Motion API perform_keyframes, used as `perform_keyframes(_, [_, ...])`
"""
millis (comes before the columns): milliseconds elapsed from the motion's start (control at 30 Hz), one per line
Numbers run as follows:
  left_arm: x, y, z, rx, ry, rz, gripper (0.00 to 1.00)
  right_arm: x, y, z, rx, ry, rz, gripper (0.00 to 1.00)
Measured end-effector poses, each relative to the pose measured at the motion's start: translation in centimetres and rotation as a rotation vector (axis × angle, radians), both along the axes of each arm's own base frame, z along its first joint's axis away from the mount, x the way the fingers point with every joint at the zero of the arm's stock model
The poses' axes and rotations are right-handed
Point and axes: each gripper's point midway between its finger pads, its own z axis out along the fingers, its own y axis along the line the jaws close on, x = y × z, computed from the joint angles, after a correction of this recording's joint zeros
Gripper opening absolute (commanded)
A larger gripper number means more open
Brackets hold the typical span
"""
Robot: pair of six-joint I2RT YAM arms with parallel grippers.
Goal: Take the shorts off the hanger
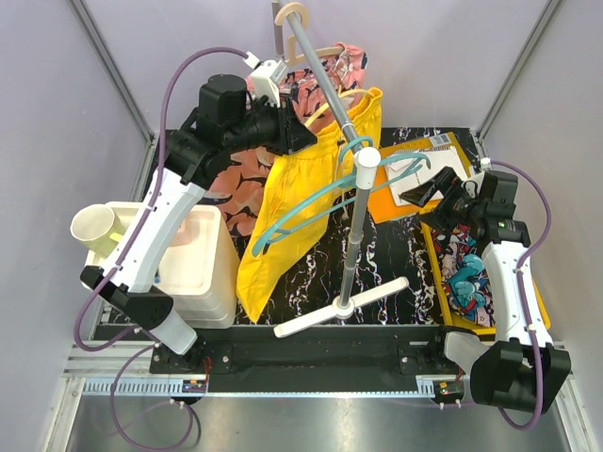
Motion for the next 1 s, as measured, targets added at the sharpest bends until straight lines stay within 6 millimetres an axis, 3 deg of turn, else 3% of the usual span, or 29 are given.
perform_keyframes(167, [-0.1,0.1,-3.6,0.019,0.05,-0.006,0.0,0.3,-0.2,-0.3,-0.006,0.018,-0.006,1.0])
perform_keyframes(333, [-3.1,1.6,-8.7,0.033,0.135,-0.018,0.0,1.3,0.2,0.7,0.033,-0.007,0.009,1.0])
perform_keyframes(467, [-5.3,2.6,-11.0,-0.002,0.185,-0.032,0.0,2.4,0.9,2.2,0.092,-0.058,0.031,1.0])
perform_keyframes(800, [-6.9,1.7,-10.2,-0.149,0.202,-0.096,0.0,3.3,5.0,4.2,0.209,-0.126,0.126,0.98])
perform_keyframes(1000, [-8.0,1.2,-9.7,-0.19,0.208,-0.159,0.0,3.3,6.6,4.1,0.25,-0.13,0.137,0.9])
